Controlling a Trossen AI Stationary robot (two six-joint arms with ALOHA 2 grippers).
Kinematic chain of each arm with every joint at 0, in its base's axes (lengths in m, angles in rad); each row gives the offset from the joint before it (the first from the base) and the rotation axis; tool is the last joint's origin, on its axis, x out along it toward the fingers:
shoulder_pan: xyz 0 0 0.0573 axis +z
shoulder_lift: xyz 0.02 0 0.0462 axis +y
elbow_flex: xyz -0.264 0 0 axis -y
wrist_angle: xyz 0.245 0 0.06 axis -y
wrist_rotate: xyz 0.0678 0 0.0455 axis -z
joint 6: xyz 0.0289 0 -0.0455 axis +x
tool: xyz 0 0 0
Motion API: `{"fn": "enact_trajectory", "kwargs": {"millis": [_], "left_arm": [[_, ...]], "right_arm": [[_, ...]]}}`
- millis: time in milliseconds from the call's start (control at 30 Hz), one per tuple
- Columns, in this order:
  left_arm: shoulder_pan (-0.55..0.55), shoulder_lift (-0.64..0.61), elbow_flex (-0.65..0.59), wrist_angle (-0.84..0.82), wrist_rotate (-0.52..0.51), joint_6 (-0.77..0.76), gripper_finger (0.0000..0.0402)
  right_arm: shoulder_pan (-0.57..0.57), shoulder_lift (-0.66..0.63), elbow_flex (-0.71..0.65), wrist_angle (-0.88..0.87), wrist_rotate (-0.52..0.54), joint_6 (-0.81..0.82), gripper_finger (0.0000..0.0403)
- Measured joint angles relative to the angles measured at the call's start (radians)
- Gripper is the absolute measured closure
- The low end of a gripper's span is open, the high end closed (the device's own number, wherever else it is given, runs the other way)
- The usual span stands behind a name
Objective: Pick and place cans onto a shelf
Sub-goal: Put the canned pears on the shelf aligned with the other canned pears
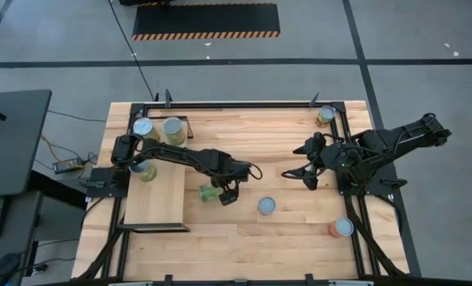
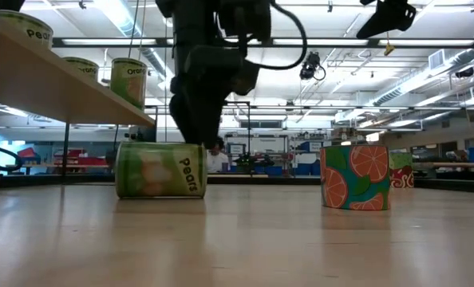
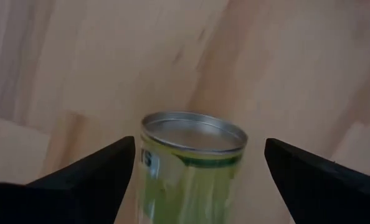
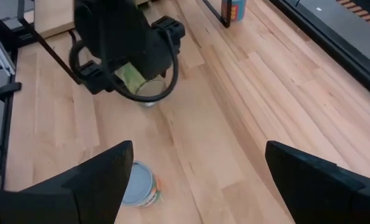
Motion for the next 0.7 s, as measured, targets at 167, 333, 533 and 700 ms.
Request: {"fn": "enact_trajectory", "kwargs": {"millis": [167,333,533,700], "left_arm": [[-0.003,0.000,-0.040,0.007,-0.035,0.001,0.0037],[-0.006,0.000,-0.076,0.049,-0.034,0.002,0.0037],[-0.005,0.000,-0.113,0.078,-0.030,0.001,0.0037],[-0.006,0.007,-0.136,0.105,-0.020,0.001,0.0037]], "right_arm": [[0.000,0.000,0.000,-0.001,0.000,0.035,0.0030],[0.000,0.000,0.000,-0.001,0.024,0.051,0.0030],[0.000,0.000,0.000,0.000,0.028,0.063,0.0030],[0.000,0.000,0.000,0.000,0.027,0.069,0.0030]]}}
